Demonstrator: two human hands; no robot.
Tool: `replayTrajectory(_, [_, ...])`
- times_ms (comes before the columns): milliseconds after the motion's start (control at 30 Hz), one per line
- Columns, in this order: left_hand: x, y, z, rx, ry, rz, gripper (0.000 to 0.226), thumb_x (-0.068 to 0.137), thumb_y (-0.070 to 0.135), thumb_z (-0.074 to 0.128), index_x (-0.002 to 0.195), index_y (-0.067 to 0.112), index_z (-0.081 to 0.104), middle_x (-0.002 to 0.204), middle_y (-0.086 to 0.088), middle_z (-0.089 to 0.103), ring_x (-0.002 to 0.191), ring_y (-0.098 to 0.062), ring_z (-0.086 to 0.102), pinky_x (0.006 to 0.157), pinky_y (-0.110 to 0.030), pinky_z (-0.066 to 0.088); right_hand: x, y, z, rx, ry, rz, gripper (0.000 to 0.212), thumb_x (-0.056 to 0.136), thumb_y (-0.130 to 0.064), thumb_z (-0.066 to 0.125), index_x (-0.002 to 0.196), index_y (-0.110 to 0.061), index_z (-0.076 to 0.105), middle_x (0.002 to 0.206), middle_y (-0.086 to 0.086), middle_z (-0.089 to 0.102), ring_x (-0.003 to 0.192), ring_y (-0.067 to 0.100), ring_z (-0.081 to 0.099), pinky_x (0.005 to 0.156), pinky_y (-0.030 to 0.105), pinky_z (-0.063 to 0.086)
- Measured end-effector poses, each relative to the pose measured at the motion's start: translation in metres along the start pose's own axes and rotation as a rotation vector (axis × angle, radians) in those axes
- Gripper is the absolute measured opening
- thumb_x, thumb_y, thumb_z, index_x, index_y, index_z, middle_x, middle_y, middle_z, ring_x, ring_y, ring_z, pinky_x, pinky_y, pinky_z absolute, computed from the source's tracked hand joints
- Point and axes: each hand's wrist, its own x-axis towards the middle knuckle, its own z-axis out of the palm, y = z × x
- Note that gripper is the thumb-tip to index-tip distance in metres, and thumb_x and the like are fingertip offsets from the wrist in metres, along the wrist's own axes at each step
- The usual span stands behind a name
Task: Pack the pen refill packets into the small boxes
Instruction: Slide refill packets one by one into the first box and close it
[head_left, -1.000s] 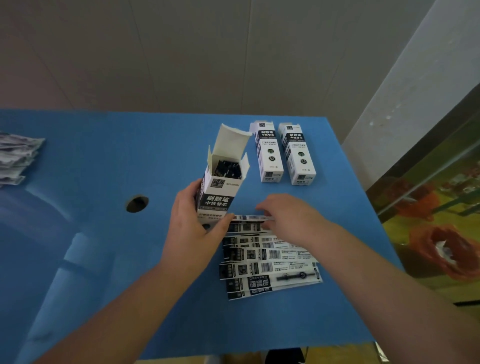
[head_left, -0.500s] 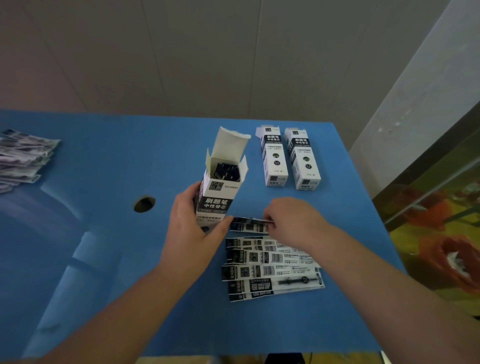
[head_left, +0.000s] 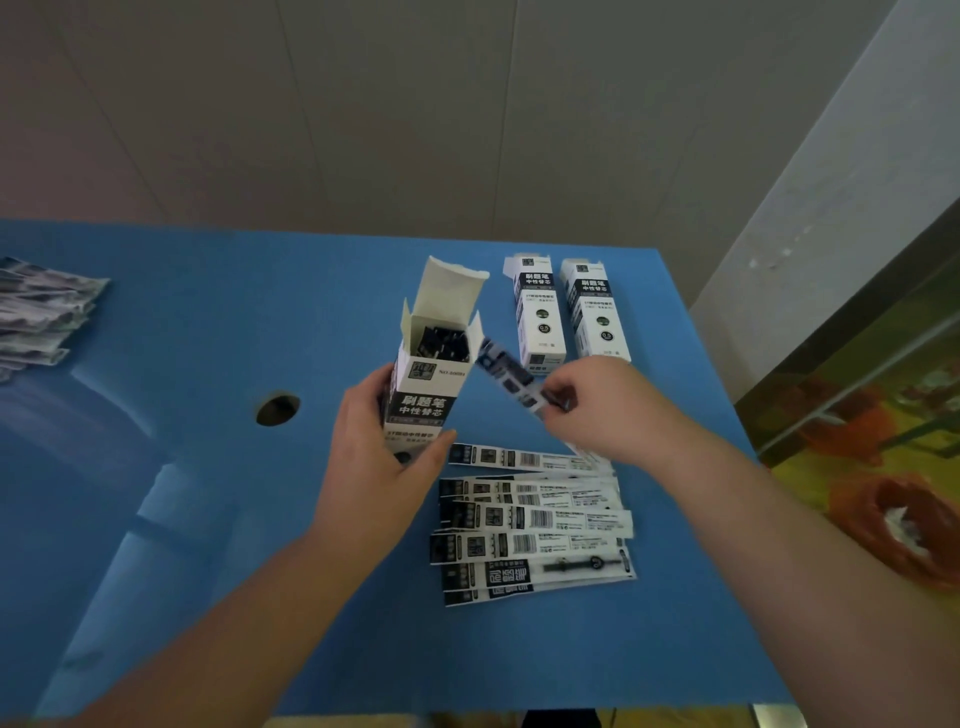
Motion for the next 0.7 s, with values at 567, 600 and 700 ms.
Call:
replayTrajectory(567, [0.004, -0.003, 0.008, 0.102, 0.008, 0.007, 0.064, 0.082, 0.024, 0.079, 0.138, 0.031, 0.047, 0.121, 0.015, 0.053, 0.117, -0.019, 0.055, 0.091, -0.047, 0.055, -0.031, -0.055, -0.038, 1.541, 0.375, 0.148, 0.011, 0.097, -0.009, 0.062, 0.091, -0.01, 0.071, 0.089, 0.01, 0.077, 0.087, 0.023, 0.073, 0.087, 0.04, 0.058])
replayTrajectory(600, [0.003, -0.001, 0.008, 0.106, 0.001, 0.013, 0.064, 0.083, 0.025, 0.079, 0.138, 0.031, 0.047, 0.122, 0.015, 0.052, 0.119, -0.017, 0.054, 0.092, -0.046, 0.055, -0.031, -0.059, -0.038, 1.531, 0.413, 0.136, 0.011, 0.097, -0.009, 0.062, 0.093, -0.009, 0.072, 0.093, 0.011, 0.078, 0.091, 0.025, 0.074, 0.088, 0.04, 0.059])
replayTrajectory(700, [0.001, 0.005, 0.009, 0.136, 0.012, 0.052, 0.066, 0.082, 0.023, 0.079, 0.139, 0.025, 0.048, 0.124, 0.013, 0.052, 0.121, -0.01, 0.048, 0.098, -0.041, 0.051, -0.03, -0.066, -0.036, 1.48, 0.473, 0.107, 0.012, 0.097, -0.009, 0.062, 0.097, -0.005, 0.073, 0.098, 0.011, 0.078, 0.095, 0.025, 0.075, 0.086, 0.039, 0.061])
